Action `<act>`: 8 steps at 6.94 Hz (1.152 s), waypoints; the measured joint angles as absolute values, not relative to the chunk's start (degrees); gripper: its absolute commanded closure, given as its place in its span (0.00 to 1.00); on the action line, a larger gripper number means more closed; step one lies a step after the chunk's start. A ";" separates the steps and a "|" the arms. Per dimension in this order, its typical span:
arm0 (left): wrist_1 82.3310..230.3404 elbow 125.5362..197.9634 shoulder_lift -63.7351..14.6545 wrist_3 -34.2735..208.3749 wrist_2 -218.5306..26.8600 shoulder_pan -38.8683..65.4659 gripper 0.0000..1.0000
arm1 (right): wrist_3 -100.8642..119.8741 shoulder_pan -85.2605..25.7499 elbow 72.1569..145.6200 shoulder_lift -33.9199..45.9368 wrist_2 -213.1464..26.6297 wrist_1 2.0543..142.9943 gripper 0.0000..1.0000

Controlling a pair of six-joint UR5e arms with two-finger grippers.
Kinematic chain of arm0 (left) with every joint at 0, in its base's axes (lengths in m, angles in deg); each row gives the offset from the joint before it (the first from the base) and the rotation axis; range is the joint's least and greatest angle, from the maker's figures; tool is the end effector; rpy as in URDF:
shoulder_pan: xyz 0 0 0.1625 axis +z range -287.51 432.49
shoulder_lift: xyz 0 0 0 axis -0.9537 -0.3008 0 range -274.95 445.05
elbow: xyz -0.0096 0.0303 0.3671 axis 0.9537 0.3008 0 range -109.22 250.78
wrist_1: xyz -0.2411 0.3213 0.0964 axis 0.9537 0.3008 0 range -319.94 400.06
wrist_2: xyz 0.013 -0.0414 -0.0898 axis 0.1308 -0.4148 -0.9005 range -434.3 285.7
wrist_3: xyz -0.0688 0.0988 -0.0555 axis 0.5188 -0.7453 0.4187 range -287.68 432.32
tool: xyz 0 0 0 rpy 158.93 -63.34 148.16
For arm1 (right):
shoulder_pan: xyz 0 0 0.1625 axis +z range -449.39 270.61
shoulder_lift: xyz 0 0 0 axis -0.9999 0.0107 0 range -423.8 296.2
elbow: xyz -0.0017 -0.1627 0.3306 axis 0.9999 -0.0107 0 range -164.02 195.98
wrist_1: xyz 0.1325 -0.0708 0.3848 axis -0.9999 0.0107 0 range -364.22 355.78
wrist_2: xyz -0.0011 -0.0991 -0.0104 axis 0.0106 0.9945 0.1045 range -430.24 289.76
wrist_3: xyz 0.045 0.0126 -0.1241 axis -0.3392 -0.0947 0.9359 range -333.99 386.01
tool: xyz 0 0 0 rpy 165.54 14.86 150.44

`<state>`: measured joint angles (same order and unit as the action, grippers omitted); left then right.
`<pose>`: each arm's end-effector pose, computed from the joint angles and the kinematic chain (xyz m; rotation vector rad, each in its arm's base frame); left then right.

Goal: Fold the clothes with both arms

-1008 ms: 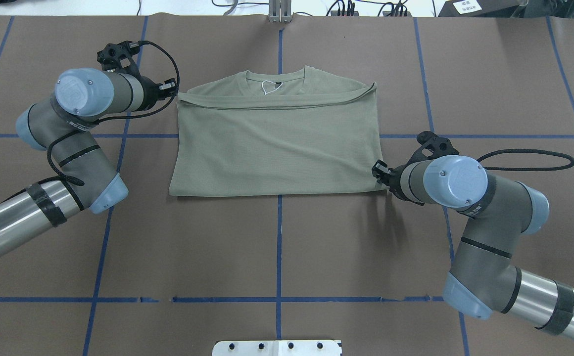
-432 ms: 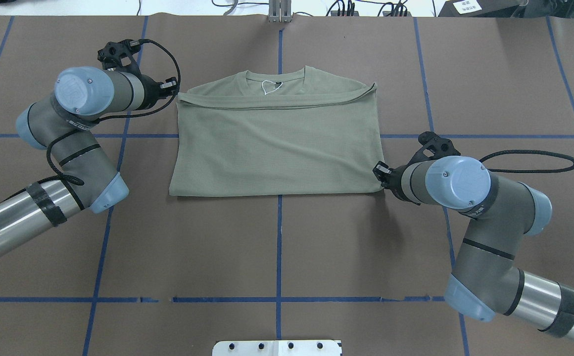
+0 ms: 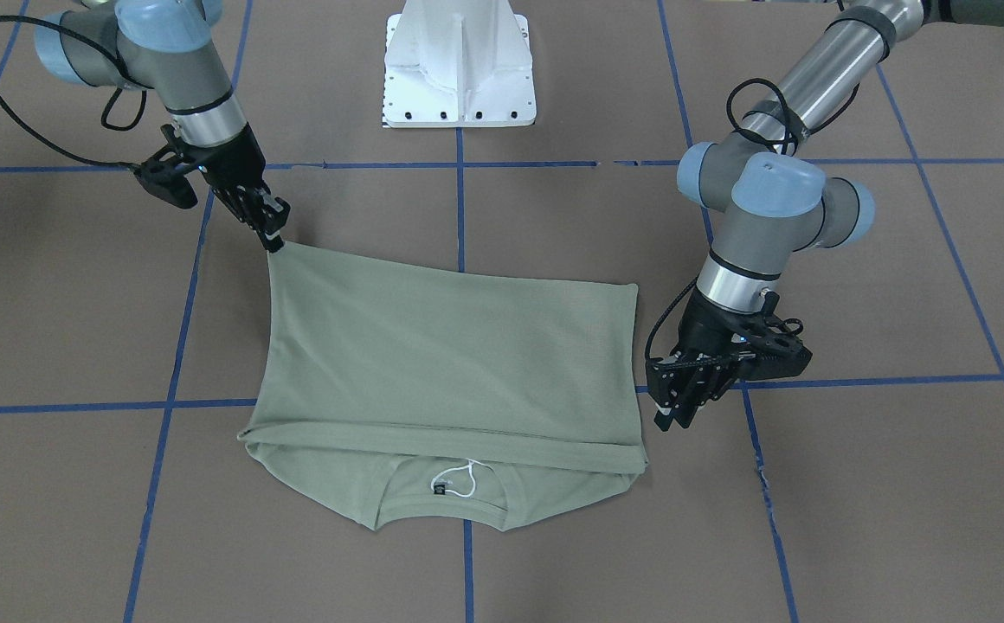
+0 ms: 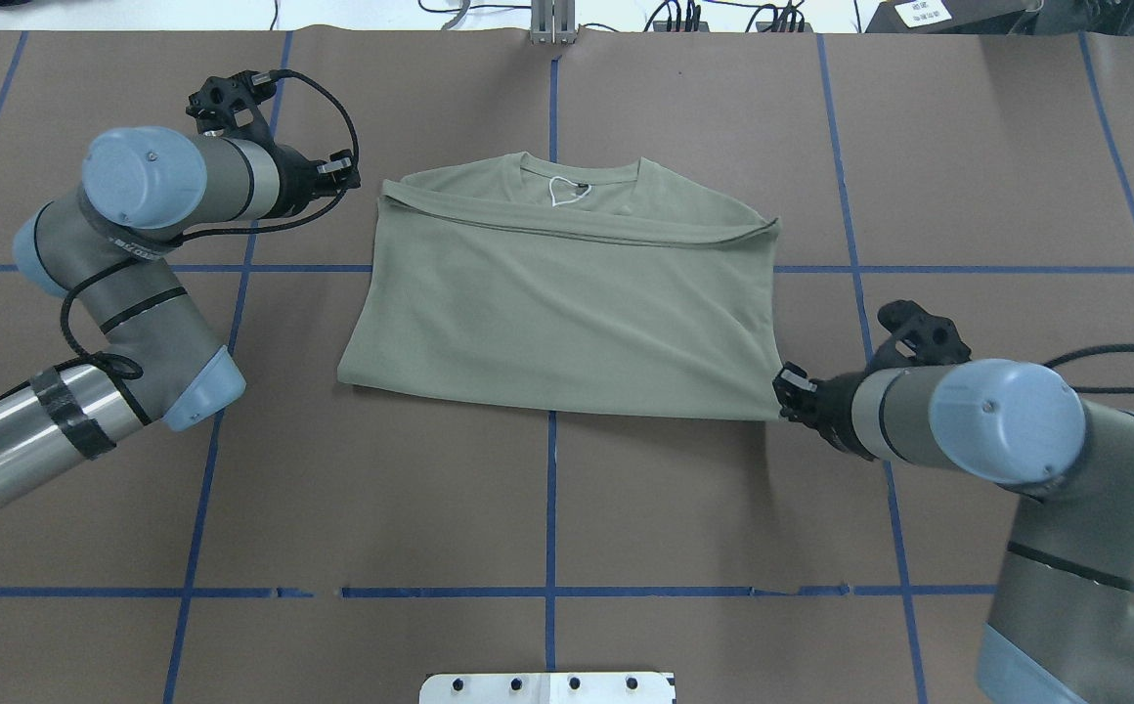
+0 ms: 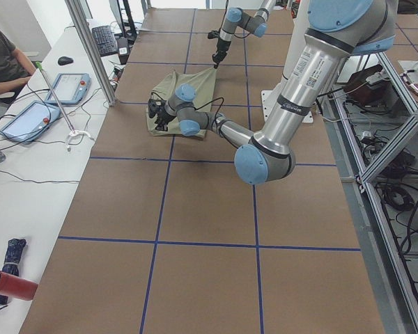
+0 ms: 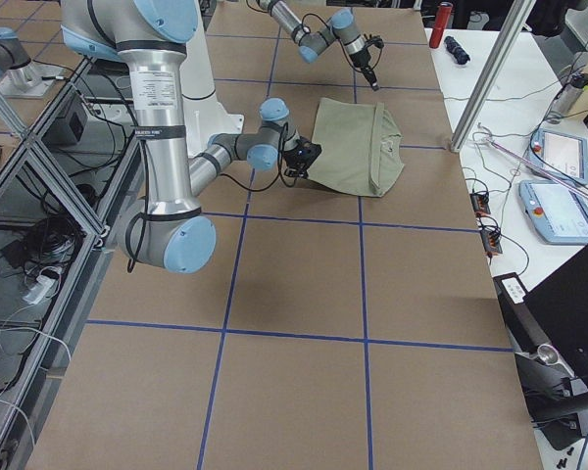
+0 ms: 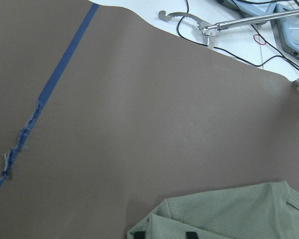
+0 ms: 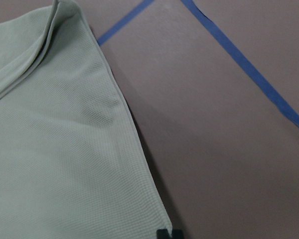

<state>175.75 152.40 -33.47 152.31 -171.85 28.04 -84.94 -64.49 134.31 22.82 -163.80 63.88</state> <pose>0.4212 -0.5757 0.3144 0.4252 1.0843 -0.4568 -0.4191 -0.3323 0.3232 -0.0260 -0.9588 0.7106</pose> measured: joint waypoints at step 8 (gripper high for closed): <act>175.76 169.24 -25.12 168.37 -184.84 32.23 0.56 | -106.39 -97.92 150.66 32.80 -163.05 75.63 0.00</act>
